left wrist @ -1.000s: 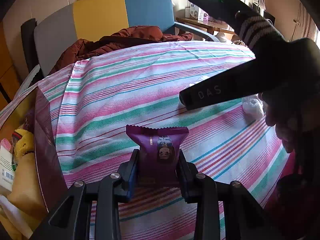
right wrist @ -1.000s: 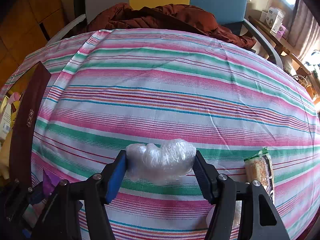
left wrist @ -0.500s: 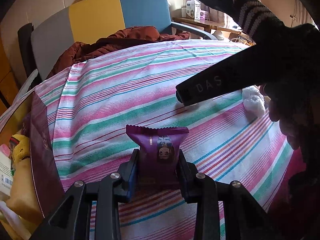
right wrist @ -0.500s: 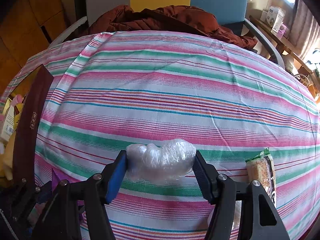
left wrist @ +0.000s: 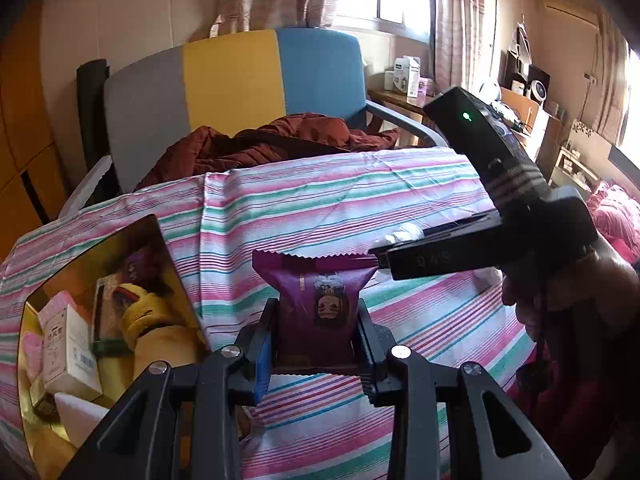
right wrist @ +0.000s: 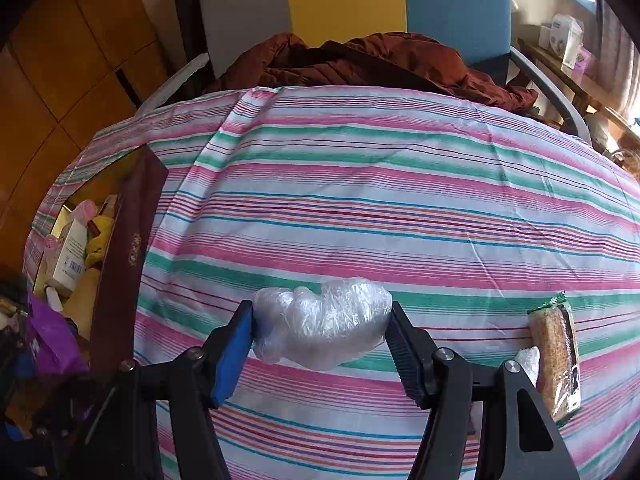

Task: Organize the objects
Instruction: 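Carry the purple packet and white bundle over the gold tray and release both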

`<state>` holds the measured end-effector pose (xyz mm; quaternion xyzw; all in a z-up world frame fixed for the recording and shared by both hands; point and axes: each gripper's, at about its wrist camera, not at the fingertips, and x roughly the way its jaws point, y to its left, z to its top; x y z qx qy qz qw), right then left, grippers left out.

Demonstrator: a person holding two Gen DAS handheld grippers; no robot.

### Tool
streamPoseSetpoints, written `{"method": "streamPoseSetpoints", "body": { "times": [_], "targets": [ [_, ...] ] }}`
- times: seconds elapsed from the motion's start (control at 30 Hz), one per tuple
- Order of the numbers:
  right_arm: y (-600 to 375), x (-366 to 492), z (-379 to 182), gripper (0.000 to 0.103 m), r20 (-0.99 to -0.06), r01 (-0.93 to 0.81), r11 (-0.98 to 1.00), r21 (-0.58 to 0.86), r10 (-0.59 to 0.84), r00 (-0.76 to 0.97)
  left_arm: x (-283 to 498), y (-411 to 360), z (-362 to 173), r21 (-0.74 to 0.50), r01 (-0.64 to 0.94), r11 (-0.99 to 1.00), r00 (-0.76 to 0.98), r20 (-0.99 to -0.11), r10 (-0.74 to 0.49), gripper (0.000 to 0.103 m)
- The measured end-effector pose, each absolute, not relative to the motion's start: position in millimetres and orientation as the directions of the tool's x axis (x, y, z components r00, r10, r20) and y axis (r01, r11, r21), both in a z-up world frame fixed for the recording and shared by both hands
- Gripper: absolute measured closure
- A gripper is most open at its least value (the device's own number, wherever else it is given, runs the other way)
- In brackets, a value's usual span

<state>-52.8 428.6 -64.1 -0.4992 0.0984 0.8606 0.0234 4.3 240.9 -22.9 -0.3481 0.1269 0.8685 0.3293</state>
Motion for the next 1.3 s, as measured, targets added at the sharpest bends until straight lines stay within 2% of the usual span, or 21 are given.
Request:
{"method": "streamPoseSetpoints", "body": {
  "times": [0.3, 0.6, 0.73, 0.93, 1.3],
  "targets": [
    [375, -51, -32, 0.038, -0.813, -0.070, -0.980, 0.185, -0.112, -0.572, -25, 145, 2, -0.088, -0.478, -0.874, -0.638, -0.650, 0.414, 0.069],
    [292, -64, 1, 0.038, -0.752, 0.111, -0.974, 0.199, -0.224, -0.620, -54, 46, -6, -0.176, -0.238, -0.955, -0.682, -0.670, 0.293, 0.069],
    [261, -71, 3, 0.038, -0.747, 0.177, -0.962, 0.206, -0.271, -0.606, -62, 15, -15, -0.265, -0.188, -0.946, -0.654, -0.685, 0.322, 0.069],
    [224, -75, -3, 0.036, -0.753, 0.265, -0.941, 0.210, -0.329, -0.570, -67, -2, -24, -0.333, -0.179, -0.926, -0.622, -0.691, 0.369, 0.069],
    [197, -83, -20, 0.035, -0.780, 0.295, -0.941, 0.168, -0.310, -0.544, -89, 10, -19, -0.421, -0.223, -0.879, -0.578, -0.669, 0.467, 0.068]
  ]
}}
